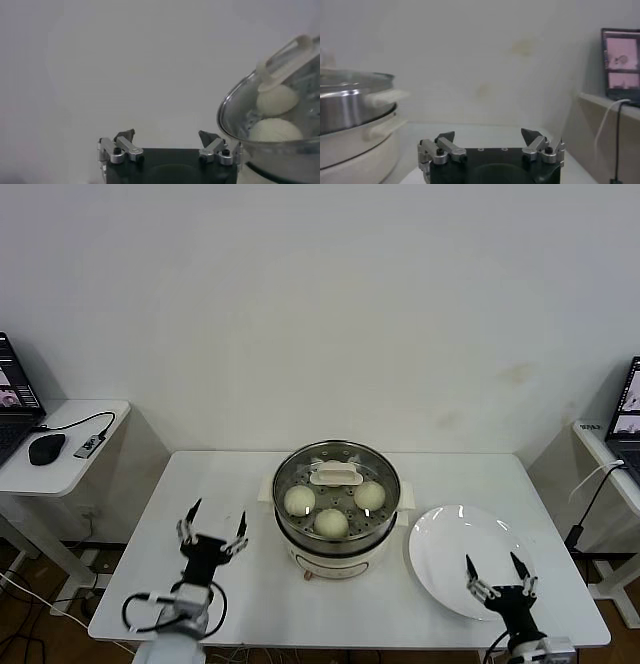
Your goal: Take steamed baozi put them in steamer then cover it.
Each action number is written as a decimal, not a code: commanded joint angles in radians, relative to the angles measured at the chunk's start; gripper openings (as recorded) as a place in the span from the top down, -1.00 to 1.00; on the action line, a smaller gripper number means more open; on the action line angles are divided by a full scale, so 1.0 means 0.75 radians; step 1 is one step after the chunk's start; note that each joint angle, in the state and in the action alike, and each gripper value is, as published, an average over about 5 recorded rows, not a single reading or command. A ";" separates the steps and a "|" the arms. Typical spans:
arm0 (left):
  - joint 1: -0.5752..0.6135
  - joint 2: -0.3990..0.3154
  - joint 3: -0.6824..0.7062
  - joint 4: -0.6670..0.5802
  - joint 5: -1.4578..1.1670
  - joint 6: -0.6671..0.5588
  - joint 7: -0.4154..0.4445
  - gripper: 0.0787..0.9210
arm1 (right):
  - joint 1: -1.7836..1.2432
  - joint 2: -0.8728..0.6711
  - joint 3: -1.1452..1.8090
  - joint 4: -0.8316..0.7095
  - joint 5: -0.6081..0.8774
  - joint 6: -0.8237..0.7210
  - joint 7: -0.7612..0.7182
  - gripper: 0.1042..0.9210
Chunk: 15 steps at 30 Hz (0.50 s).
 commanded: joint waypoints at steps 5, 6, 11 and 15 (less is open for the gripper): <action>0.357 0.002 -0.097 0.052 -0.288 -0.062 -0.007 -0.77 | -0.162 -0.062 -0.046 0.151 0.059 -0.155 0.051 -0.76; 0.357 0.000 -0.096 0.052 -0.287 -0.053 -0.004 -0.77 | -0.160 -0.066 -0.047 0.152 0.068 -0.159 0.051 -0.76; 0.335 -0.014 -0.102 0.058 -0.326 -0.023 0.011 -0.77 | -0.142 -0.067 -0.060 0.144 0.070 -0.165 0.049 -0.76; 0.327 -0.017 -0.106 0.062 -0.329 -0.023 0.017 -0.77 | -0.135 -0.061 -0.063 0.127 0.063 -0.161 0.048 -0.76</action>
